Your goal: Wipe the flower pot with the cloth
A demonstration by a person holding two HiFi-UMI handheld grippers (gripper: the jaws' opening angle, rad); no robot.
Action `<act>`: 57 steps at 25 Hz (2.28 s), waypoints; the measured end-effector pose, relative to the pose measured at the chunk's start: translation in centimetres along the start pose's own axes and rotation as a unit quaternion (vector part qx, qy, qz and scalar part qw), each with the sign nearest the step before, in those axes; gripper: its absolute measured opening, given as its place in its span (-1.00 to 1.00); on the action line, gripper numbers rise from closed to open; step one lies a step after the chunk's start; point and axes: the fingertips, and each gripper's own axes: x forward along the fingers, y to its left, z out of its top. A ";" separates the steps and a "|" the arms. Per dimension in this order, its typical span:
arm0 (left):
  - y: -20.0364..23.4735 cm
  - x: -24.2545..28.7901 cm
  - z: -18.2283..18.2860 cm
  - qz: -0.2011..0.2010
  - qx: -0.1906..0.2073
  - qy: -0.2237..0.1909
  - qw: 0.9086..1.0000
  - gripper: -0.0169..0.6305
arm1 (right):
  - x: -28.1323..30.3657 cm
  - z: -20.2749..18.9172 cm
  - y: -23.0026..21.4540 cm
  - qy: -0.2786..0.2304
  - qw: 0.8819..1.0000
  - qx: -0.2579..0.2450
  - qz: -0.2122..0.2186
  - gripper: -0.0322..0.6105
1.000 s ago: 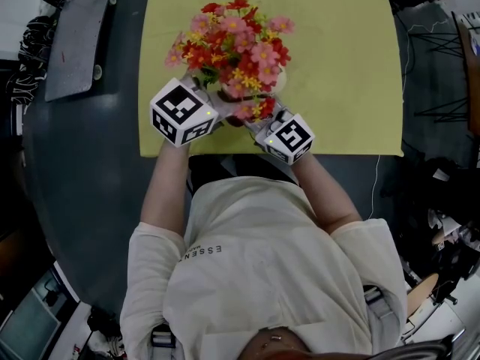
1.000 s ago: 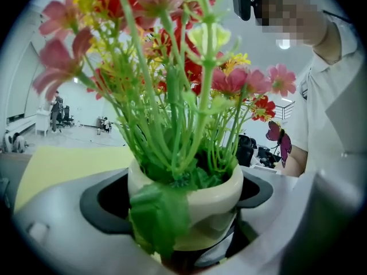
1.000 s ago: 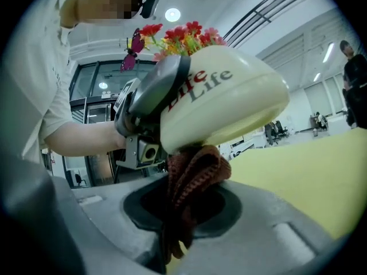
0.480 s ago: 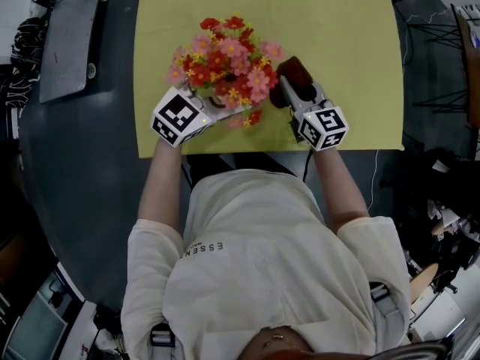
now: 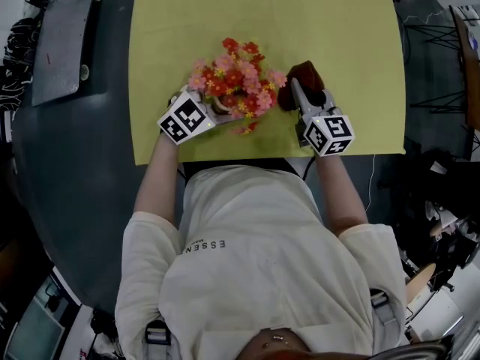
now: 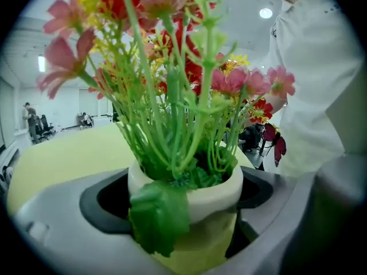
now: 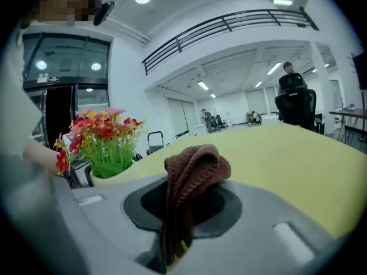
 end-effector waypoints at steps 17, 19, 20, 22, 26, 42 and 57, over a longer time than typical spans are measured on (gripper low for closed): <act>0.6 1.6 -3.2 0.003 -0.033 -0.004 0.999 0.97 | -0.5 -1.7 1.2 0.021 1.000 0.008 -0.013 -0.71; 0.4 0.7 -2.9 0.018 -0.047 -0.010 0.999 0.98 | -0.8 -1.9 1.8 0.027 0.999 0.014 -0.009 -0.71; 0.2 0.0 -2.8 0.025 -0.053 -0.012 0.998 0.98 | -0.9 -1.9 2.2 0.029 0.999 0.017 -0.005 -0.71; -0.2 -1.7 -2.8 0.049 -0.068 -0.019 0.996 0.97 | -1.3 -1.7 2.8 0.031 0.999 0.022 0.003 -0.71; 0.7 -7.0 -3.0 0.170 -0.091 -0.045 0.980 0.26 | -2.1 -0.9 3.6 0.029 0.999 0.022 0.006 -0.71; -1.0 -17.1 5.1 0.417 -0.135 -0.170 0.883 -0.90 | -5.8 -0.5 6.5 0.023 0.999 -0.018 0.039 -0.71; -11.8 -19.8 8.2 0.370 -0.108 -0.207 0.899 -0.90 | -15.7 -2.5 12.5 0.004 0.999 -0.036 -0.009 -0.71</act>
